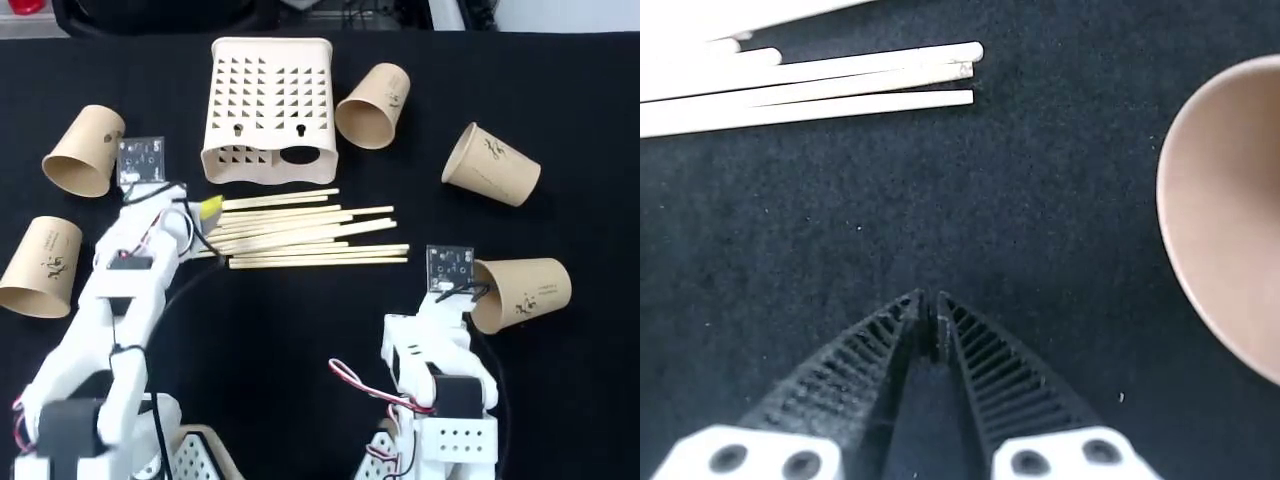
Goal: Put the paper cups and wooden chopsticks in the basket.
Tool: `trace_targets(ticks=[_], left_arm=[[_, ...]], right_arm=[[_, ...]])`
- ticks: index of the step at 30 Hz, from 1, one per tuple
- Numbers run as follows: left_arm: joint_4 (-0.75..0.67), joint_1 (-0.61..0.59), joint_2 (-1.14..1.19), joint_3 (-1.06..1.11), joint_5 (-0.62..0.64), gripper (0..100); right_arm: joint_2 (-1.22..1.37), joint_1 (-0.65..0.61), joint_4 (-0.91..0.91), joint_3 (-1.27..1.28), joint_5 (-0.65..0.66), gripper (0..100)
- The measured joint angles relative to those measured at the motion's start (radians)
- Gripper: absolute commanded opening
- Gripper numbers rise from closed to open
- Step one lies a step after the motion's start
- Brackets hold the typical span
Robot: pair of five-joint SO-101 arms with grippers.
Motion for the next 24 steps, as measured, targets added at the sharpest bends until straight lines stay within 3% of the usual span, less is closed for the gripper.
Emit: trace_targets(ticks=[7,14,24], left_arm=[[-0.106,0.003,0.109,-0.072,0.008,25],[-0.322,0.037,0.364,-0.137,0.008,25],[-0.381,0.037,0.402,-0.178,-0.005,11]], right_arm=[[0.0,0.0,0.0,0.0,0.0,2.4],[0.0,0.0,0.0,0.0,0.0,2.4],[0.0,0.0,0.0,0.0,0.0,2.3]])
